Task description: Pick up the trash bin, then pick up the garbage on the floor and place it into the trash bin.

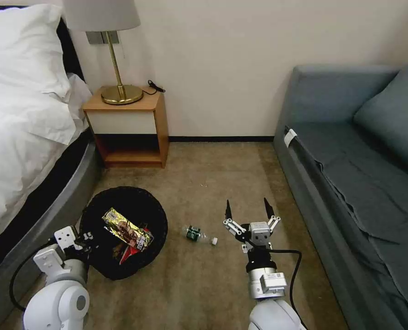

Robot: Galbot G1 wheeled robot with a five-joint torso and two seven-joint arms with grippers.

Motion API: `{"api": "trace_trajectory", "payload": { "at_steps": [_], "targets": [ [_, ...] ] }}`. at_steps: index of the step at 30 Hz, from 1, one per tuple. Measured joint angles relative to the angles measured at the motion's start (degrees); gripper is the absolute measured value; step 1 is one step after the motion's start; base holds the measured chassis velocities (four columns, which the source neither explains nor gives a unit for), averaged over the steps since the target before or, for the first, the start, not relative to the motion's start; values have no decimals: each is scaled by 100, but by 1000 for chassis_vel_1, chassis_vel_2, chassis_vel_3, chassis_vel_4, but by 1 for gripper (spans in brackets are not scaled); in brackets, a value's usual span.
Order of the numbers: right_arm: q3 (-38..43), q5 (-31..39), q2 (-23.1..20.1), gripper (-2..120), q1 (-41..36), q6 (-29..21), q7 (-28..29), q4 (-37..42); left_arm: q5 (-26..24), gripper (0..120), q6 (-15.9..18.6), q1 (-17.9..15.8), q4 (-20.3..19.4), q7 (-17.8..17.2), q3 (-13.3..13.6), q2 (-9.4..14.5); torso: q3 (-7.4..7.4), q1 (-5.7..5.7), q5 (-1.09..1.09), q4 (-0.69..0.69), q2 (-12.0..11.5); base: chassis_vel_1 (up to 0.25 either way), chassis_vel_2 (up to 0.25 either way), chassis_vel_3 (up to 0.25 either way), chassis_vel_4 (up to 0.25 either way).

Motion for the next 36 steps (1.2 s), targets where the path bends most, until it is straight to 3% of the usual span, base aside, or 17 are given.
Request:
{"api": "trace_trajectory", "payload": {
  "at_steps": [5, 9, 11, 12, 16, 17, 21, 27, 28, 32, 36],
  "targets": [
    [-104, 247, -177, 100, 254, -13, -13, -194, 5, 2, 0, -2, -6, -6, -5, 41, 0, 0, 1, 0, 0, -125, 117, 124, -116],
    [-265, 608, -623, 100, 584, 63, -137, -411, 12, 2, 14, 16, -70, -36, -17, 97, 0, 0, 1, 0, 0, -78, 67, 91, -69],
    [-461, 1178, -1122, 100, 889, 144, -309, -564, 4, 2, 51, 47, -166, -54, -17, 161, 0, 0, 2, -1, 0, 0, 0, 0, 0],
    [-461, 1178, -1122, 100, 889, 144, -309, -564, 4, 2, 51, 47, -166, -54, -17, 161, 0, 0, 2, -1, 0, 0, 0, 0, 0],
    [-1324, 2813, -1994, 100, 1980, 113, -523, -896, -32, 2, 88, 138, -300, -75, -93, 246, -1, 0, 3, -1, 0, 0, 0, 0, 0],
    [-1324, 2813, -1994, 100, 1980, 113, -523, -896, -32, 2, 88, 138, -300, -75, -93, 246, -1, 0, 3, -1, 0, 0, 0, 0, 0],
    [-2578, 3624, -2351, 100, 3328, 46, -816, -1418, -30, 2, 88, 147, -349, -83, -107, 257, 0, 0, 2, -1, 0, 0, 0, 0, 0],
    [-4609, 4538, -2144, 100, 5130, -94, -1306, -2286, -11, 2, 83, 139, -352, -83, -59, 189, 0, 0, 2, 2, 0, 0, 0, 0, 0],
    [-4609, 4538, -2144, 100, 5130, -94, -1306, -2286, -11, 2, 83, 139, -352, -83, -59, 189, 0, 0, 2, 2, 0, 0, 0, 0, 0],
    [-5882, 5014, -1940, 100, 6198, -193, -2012, -2900, -7, 2, 56, 145, -319, -79, -73, 187, 0, 0, 2, -1, 0, 0, 0, 0, 0],
    [-6648, 5106, -1784, 100, 6901, -188, -2575, -3282, 2, 2, 30, 150, -276, -74, -71, 163, 0, 0, -1, 1, 0, 0, 0, 0, 0]
  ]
}}
